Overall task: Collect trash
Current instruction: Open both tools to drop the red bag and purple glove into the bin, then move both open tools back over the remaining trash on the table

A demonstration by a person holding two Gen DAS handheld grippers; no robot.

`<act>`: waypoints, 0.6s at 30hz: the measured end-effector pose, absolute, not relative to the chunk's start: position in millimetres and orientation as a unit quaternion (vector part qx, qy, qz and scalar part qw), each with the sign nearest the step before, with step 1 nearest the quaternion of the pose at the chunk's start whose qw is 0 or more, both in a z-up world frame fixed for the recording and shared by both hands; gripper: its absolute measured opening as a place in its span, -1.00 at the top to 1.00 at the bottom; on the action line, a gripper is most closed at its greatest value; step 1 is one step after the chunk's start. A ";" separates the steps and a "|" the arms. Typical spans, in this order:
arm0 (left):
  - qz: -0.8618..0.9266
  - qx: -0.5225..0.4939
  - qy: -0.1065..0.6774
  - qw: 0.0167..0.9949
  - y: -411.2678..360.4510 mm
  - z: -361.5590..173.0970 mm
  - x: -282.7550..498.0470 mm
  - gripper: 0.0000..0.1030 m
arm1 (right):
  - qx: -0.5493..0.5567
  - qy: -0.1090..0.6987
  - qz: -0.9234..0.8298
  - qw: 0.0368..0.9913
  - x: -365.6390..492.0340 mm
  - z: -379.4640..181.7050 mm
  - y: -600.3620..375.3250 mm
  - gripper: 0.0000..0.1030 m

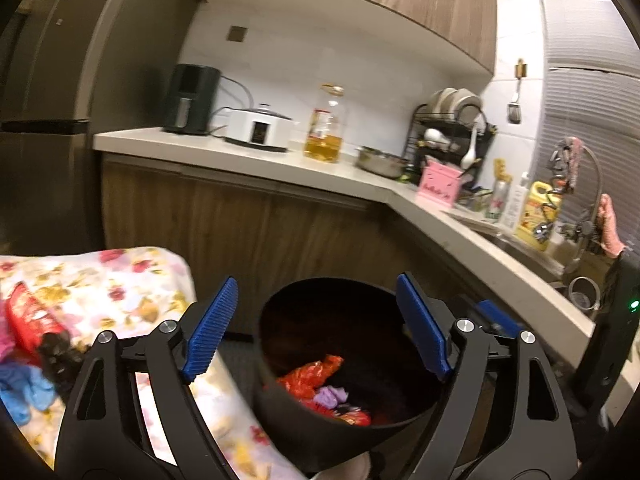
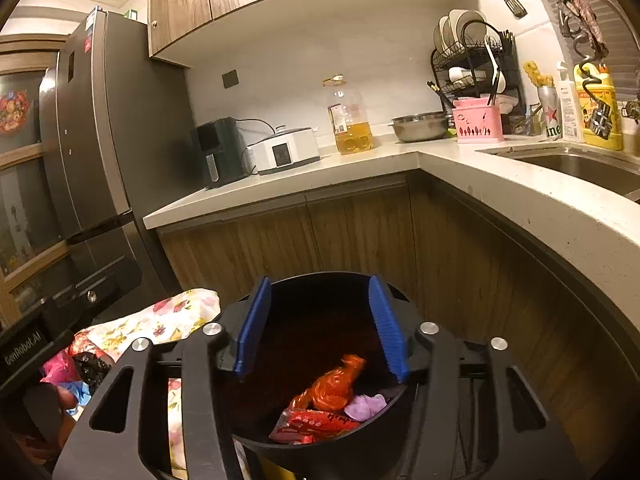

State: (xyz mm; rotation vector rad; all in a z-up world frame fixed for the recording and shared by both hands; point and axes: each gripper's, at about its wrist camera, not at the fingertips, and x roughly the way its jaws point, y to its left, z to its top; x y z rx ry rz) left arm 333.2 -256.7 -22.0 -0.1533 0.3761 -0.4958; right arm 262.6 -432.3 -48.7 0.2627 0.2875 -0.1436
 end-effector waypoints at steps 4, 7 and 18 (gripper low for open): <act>-0.206 -0.069 0.184 0.959 -242.9 -21.8 323.8 -0.61 | 0.129 0.140 -0.073 0.979 257.6 -45.9 -428.0 -0.20; -0.180 -0.066 0.183 0.964 -232.0 -19.9 316.9 -0.62 | 0.125 0.136 -0.074 0.980 252.4 -44.2 -422.3 -0.27; -0.129 -0.067 0.183 0.972 -192.3 -18.4 288.9 -0.63 | 0.115 0.126 -0.067 0.983 230.9 -36.6 -396.6 -0.45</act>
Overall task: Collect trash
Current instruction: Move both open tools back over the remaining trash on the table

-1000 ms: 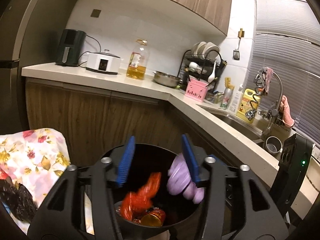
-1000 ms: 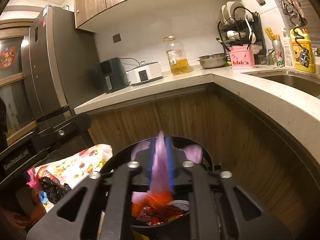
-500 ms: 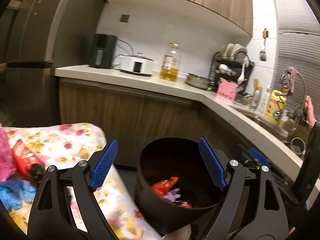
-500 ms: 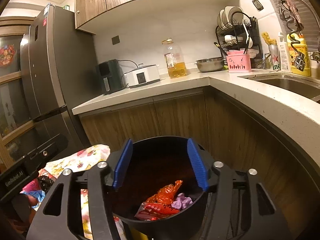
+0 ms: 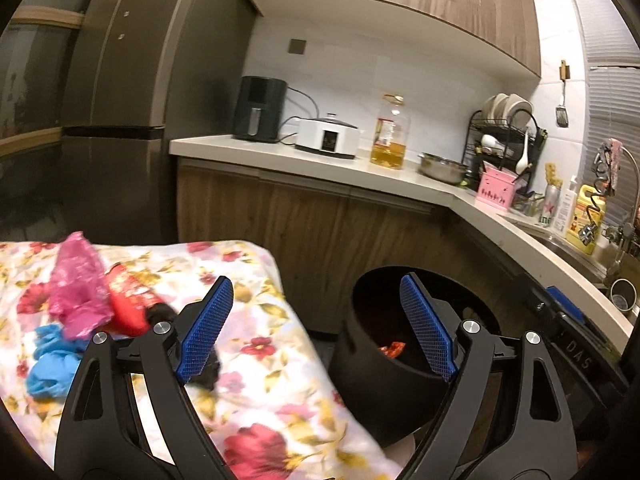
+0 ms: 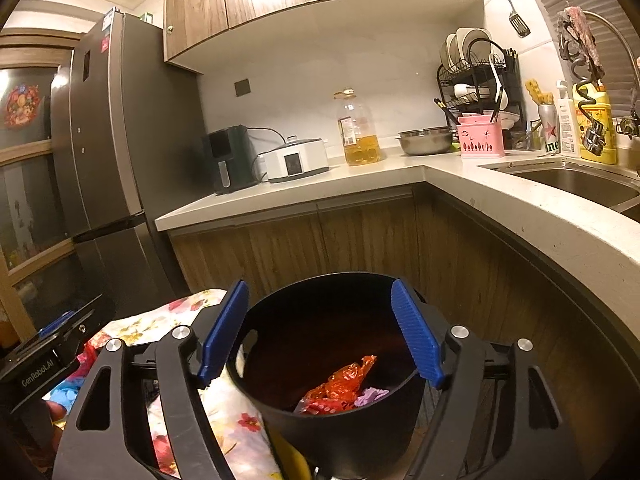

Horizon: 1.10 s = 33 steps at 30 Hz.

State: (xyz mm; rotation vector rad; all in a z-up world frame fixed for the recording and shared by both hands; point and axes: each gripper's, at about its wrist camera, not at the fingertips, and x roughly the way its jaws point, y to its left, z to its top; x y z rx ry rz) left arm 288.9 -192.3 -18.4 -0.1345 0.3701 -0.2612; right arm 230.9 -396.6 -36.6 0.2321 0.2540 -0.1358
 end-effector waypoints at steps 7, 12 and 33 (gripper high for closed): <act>-0.089 -0.073 0.187 0.975 -154.8 -26.0 269.6 -0.63 | 0.105 0.126 -0.059 0.985 220.7 -38.4 -373.0 -0.58; -0.050 -0.073 0.186 0.979 -123.6 -29.9 256.7 -0.63 | 0.110 0.126 -0.051 0.985 216.9 -39.1 -360.6 -0.67; 0.090 -0.083 0.225 0.967 19.5 -93.1 228.8 -0.62 | 0.078 0.159 0.039 0.983 229.7 -68.1 -251.3 -0.67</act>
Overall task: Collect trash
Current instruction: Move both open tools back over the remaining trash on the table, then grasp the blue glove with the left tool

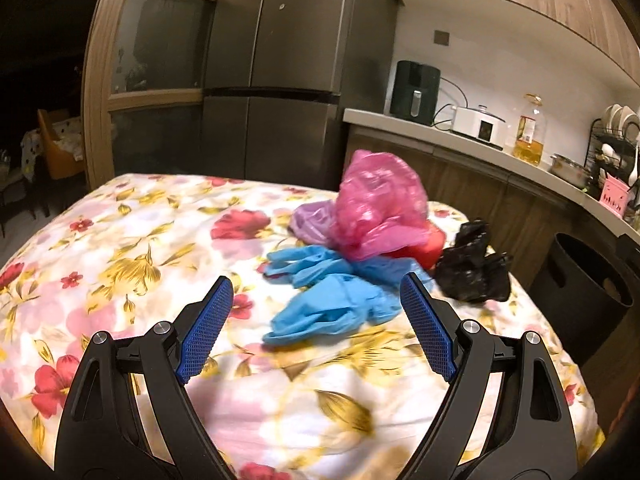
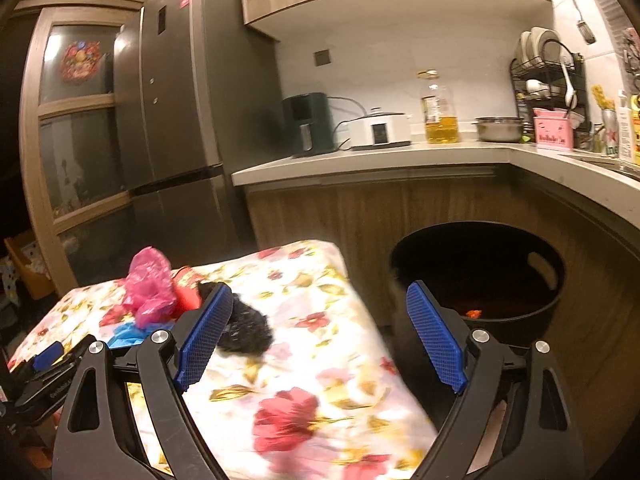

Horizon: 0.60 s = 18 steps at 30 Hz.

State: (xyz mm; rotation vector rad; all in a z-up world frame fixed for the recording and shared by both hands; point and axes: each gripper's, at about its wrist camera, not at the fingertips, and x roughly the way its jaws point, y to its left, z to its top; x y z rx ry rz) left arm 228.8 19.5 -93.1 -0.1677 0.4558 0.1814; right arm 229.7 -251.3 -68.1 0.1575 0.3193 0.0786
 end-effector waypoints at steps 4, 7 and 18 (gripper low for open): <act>0.079 -0.093 0.242 0.963 24.4 -98.6 240.2 -0.62 | 0.073 0.162 0.048 0.983 236.6 -69.6 -235.7 -0.67; 0.072 -0.092 0.258 0.959 24.0 -104.1 251.6 -0.60 | 0.071 0.164 0.054 0.982 241.4 -70.0 -228.3 -0.67; 0.035 -0.128 0.333 0.934 34.0 -134.0 279.2 0.47 | 0.058 0.169 0.085 0.980 256.6 -72.4 -191.8 -0.67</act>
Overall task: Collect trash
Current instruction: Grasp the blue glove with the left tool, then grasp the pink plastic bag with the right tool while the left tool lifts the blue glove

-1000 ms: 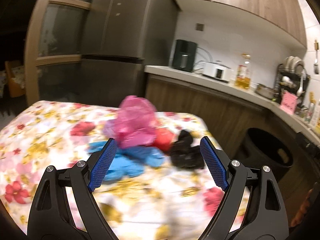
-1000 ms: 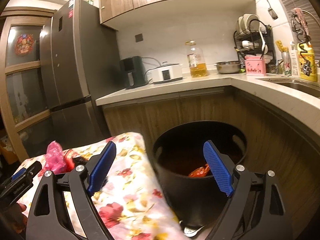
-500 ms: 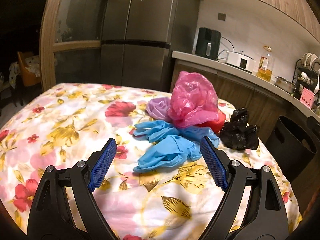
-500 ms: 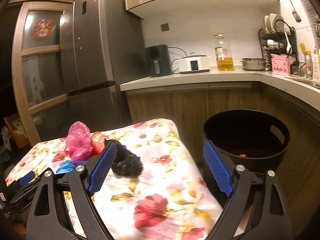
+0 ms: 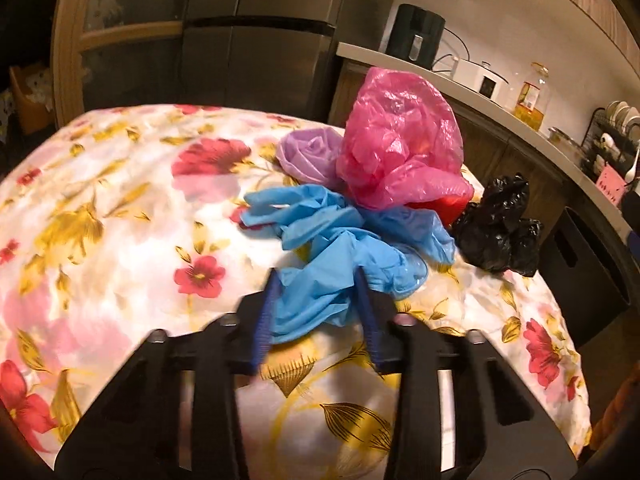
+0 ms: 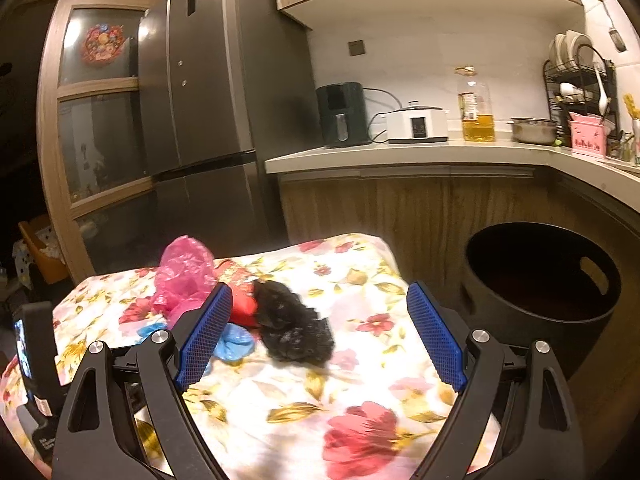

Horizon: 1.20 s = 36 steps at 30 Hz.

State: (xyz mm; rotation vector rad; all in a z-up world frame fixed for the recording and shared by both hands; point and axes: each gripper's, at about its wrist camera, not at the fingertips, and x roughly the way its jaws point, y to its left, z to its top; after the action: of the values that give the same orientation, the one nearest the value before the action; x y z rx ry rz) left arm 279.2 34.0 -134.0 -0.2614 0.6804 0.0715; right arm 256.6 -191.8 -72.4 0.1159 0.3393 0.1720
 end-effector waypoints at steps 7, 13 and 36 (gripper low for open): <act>0.004 -0.127 0.324 0.938 31.6 -131.9 270.5 0.92 | 0.046 0.178 0.112 0.977 264.3 -77.6 -165.7 -0.67; -0.014 -0.140 0.288 0.947 38.2 -117.0 240.9 0.95 | 0.047 0.186 0.124 0.974 274.6 -80.3 -153.9 -0.67; 0.007 -0.155 0.234 0.960 84.9 -88.4 211.8 0.96 | 0.034 0.241 0.176 0.954 353.1 -104.2 -93.3 0.03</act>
State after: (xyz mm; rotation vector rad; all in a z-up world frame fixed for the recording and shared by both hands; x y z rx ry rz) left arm 211.8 84.9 -88.4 -0.3148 0.4750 0.0135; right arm 353.1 -93.3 -104.2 0.0691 0.4896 0.3583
